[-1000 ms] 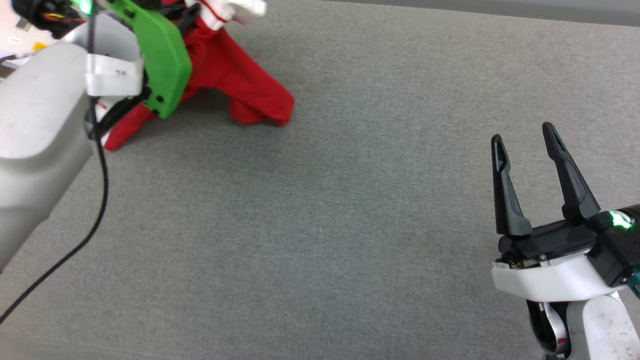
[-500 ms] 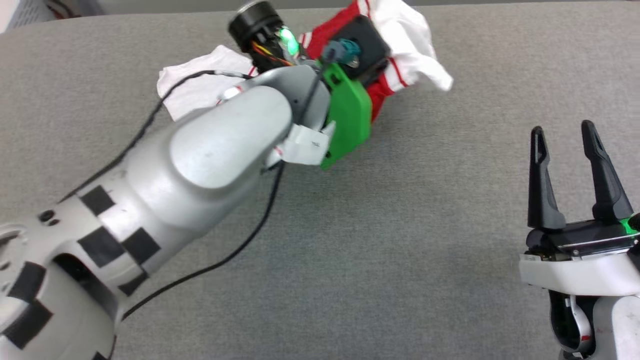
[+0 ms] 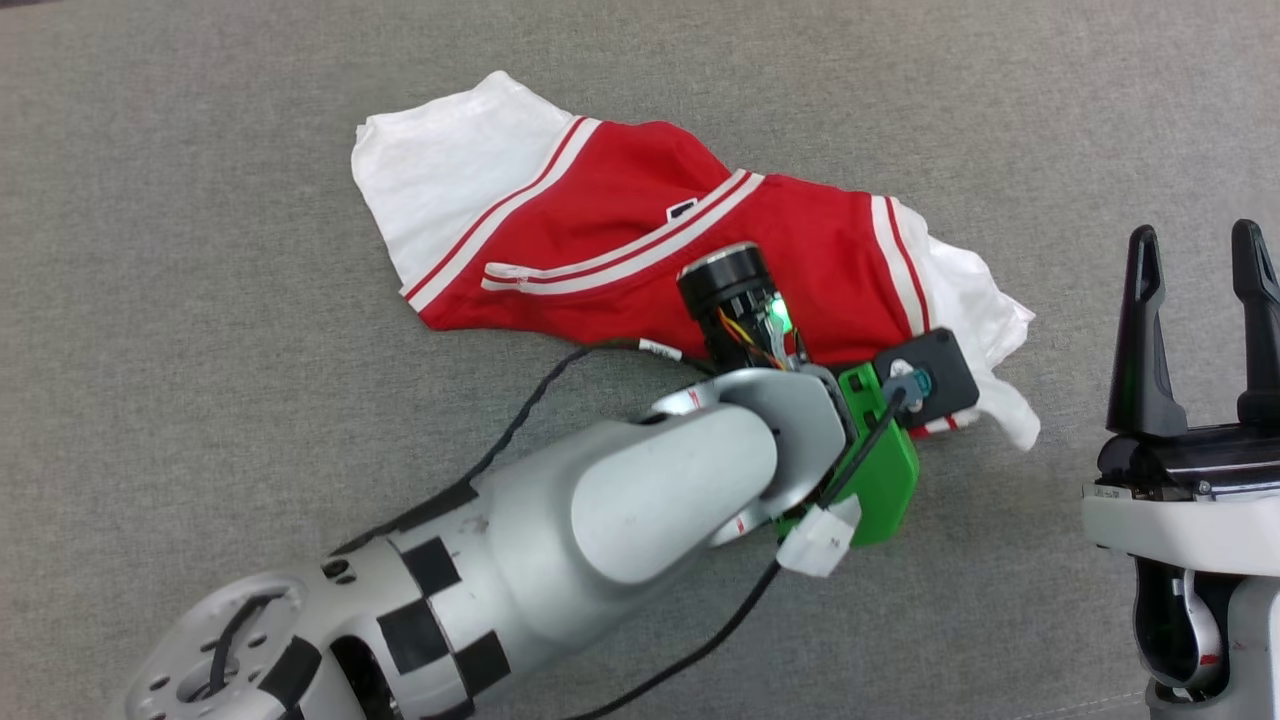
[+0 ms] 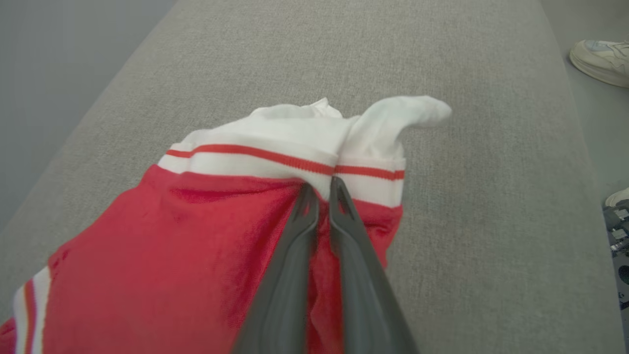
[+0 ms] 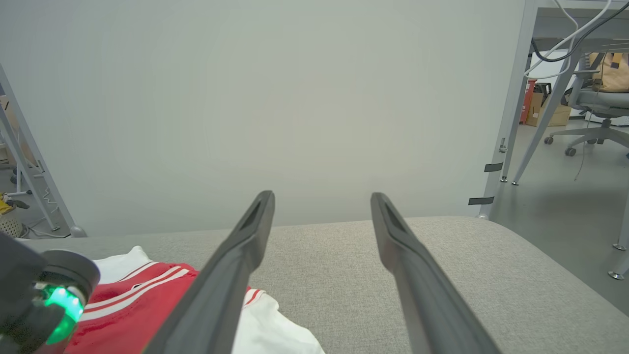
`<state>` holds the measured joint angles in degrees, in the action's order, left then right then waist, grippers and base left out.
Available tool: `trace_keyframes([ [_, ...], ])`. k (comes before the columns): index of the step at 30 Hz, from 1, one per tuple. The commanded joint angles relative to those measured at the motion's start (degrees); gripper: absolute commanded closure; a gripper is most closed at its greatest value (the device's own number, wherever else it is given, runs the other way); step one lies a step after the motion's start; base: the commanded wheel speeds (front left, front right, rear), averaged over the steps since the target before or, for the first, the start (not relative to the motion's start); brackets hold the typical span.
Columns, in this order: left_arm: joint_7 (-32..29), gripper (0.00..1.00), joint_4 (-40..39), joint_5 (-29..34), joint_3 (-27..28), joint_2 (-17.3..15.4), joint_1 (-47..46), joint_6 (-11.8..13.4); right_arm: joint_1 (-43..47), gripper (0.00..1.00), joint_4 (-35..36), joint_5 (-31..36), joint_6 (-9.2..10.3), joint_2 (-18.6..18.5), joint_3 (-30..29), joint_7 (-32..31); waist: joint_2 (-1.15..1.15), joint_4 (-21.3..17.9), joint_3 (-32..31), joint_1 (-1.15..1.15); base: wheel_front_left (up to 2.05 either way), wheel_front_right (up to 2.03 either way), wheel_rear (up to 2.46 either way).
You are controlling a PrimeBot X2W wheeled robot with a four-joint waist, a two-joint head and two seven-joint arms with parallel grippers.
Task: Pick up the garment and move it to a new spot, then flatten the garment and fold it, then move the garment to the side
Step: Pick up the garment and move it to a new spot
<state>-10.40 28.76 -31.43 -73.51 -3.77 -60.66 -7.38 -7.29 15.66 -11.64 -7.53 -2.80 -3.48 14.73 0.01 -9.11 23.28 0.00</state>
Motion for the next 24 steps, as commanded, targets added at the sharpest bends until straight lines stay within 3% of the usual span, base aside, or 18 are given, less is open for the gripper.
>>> trace_keyframes([
  [1,-0.6,1.0,-0.5,1.0,0.2,0.4,1.9,-0.1,-1.0,0.0,0.3,-0.2,0.04,-0.1,-0.1,0.3,-0.01,-0.8,1.1,0.0,0.0,0.0,0.0],
  [8,-3.1,1.0,-1.7,2.5,0.2,0.9,9.1,-0.1,-1.8,0.0,0.0,-0.2,0.04,-0.1,-0.2,0.3,-0.01,-1.1,1.9,0.0,0.0,0.0,0.0],
  [9,-3.0,0.65,-2.2,2.6,0.2,0.9,9.4,-0.1,-1.8,0.0,-0.1,-0.2,0.04,-0.1,-0.3,0.3,-0.01,-1.0,1.8,0.0,0.0,0.0,0.0],
  [10,-2.6,0.0,-2.7,3.0,0.2,0.9,9.5,-0.1,-1.7,0.0,-0.3,-0.2,0.04,-0.1,-0.5,0.3,-0.01,-0.7,1.5,0.0,0.0,0.0,0.0],
  [15,5.8,0.0,-3.9,1.1,0.2,0.9,7.1,-0.1,-0.7,0.0,-1.2,0.2,0.04,-0.1,-1.5,0.3,-0.01,1.3,-1.3,0.0,0.0,0.0,0.0],
  [16,12.4,0.0,-2.9,-1.0,0.2,0.9,4.7,-0.1,0.0,0.0,-1.5,0.4,0.04,-0.1,-1.8,0.3,-0.01,2.8,-3.4,0.0,0.0,0.0,0.0],
  [18,17.1,0.0,-1.4,-1.6,1.4,0.9,3.5,0.1,0.6,0.0,-1.8,0.6,0.04,-0.1,-1.9,0.3,-0.01,3.6,-4.8,0.0,0.0,0.0,0.0],
  [24,24.5,0.0,2.9,-1.5,6.2,0.6,3.9,5.2,3.1,0.0,-2.9,1.2,0.04,-0.1,-1.8,0.3,-0.01,6.1,-8.7,0.0,0.0,0.0,0.0],
])
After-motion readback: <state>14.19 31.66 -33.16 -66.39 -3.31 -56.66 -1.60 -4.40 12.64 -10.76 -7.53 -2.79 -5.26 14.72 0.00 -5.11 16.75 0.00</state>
